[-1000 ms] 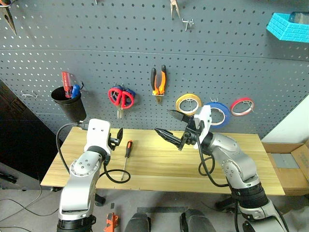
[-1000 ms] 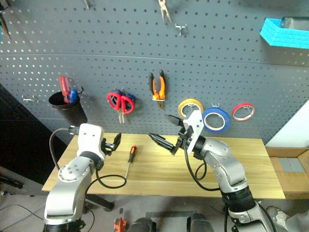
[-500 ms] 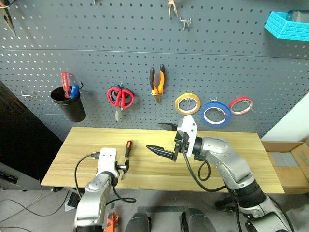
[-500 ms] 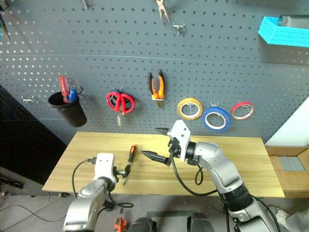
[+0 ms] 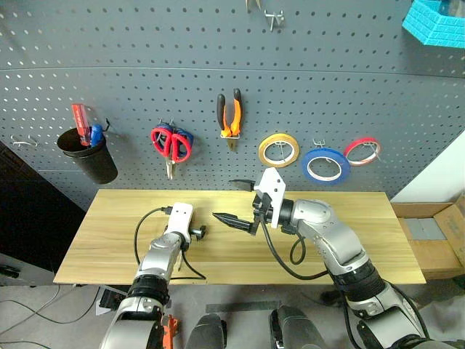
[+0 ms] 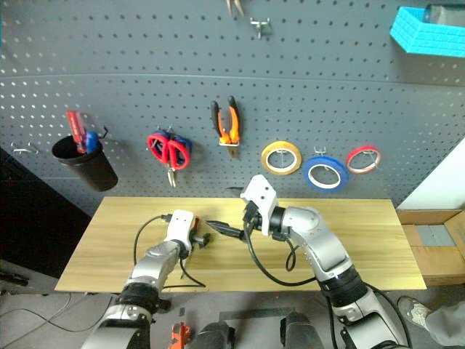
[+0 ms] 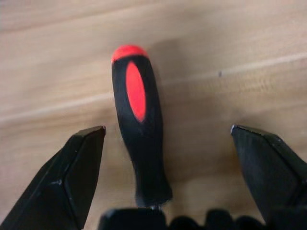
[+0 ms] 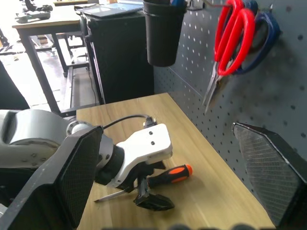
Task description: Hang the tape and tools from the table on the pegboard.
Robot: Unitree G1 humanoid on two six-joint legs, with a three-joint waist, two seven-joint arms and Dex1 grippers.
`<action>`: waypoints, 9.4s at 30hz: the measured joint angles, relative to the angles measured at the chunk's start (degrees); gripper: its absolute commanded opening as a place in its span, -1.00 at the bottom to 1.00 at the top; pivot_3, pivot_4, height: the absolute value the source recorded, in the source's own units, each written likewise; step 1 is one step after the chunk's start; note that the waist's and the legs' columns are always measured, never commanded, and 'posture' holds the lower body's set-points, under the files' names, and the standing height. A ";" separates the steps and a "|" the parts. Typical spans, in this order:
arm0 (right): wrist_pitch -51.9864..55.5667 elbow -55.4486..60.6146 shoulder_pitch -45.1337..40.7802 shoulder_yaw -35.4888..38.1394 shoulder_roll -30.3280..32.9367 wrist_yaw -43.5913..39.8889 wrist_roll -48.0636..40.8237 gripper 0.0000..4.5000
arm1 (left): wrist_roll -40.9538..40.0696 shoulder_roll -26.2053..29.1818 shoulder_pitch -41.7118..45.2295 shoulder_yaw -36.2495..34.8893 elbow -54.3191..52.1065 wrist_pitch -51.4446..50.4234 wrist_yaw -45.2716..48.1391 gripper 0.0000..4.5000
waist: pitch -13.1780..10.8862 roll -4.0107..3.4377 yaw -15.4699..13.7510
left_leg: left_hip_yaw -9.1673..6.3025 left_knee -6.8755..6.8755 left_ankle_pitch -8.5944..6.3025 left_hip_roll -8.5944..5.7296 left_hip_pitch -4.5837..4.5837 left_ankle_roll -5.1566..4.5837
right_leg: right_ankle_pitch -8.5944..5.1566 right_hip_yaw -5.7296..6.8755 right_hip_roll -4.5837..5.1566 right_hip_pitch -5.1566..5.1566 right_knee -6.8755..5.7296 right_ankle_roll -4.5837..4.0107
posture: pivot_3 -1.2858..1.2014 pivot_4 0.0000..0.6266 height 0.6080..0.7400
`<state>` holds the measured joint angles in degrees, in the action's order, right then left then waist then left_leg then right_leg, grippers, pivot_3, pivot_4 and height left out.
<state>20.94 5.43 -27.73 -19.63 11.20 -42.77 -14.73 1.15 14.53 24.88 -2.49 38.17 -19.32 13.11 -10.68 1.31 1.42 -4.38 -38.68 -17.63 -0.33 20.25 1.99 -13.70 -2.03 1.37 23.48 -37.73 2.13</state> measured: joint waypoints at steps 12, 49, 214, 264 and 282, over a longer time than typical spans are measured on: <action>1.12 0.07 0.06 0.27 0.35 -0.65 0.09 1.00 | -0.98 1.57 -0.30 -0.74 -3.73 -7.38 -0.68 -0.63 | -0.13 -0.08 0.59 | 0.00 0.04 0.00 0.02 0.04 0.01 | -0.01 -0.04 -0.02 0.10 -0.01 0.03 | 0.07 -0.36 1.00; 3.59 -0.09 -9.27 5.94 -13.92 5.35 -11.06 1.00 | 8.85 27.68 23.97 -12.65 -20.75 16.78 -8.32 -0.63 | 0.47 0.36 -2.75 | 0.01 0.76 0.24 -0.05 0.80 0.64 | 0.03 0.19 0.02 0.85 0.64 0.00 | 0.12 -0.44 1.00; 2.11 -5.55 27.18 16.15 1.78 28.66 13.41 1.00 | -8.76 -14.49 -44.40 -2.87 -59.09 -8.94 -16.34 0.97 | 6.70 -0.33 3.37 | 0.93 0.79 -0.22 0.13 -1.39 -0.04 | -0.75 -0.60 -0.29 -1.24 0.72 0.25 | -0.02 -0.89 1.00; 2.03 -6.26 28.19 16.51 1.28 29.19 13.43 1.00 | -7.52 -14.66 -44.10 -1.86 -60.41 -10.00 -17.32 0.97 | 7.15 -0.43 3.46 | 0.94 0.79 -0.26 0.12 -1.38 -0.03 | -0.68 -0.61 -0.29 -1.23 0.72 0.45 | -0.05 -1.00 1.00; 1.96 -6.26 28.25 16.51 0.84 30.20 13.47 1.00 | -7.53 -14.22 -44.01 -1.93 -60.40 -10.00 -16.32 0.97 | 7.48 -0.50 3.79 | 0.96 0.78 -0.26 0.12 -1.38 -0.02 | -0.68 -0.62 -0.29 -1.24 0.72 0.46 | -0.08 -1.00 1.00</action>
<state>22.89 -0.82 0.53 -3.13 12.04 -12.58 -1.27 -6.38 0.32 -19.13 -4.42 -22.22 -29.32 -3.21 -3.20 0.81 5.21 -3.43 -37.90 -17.89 -0.21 18.87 1.97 -14.38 -2.65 1.09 22.25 -37.02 2.59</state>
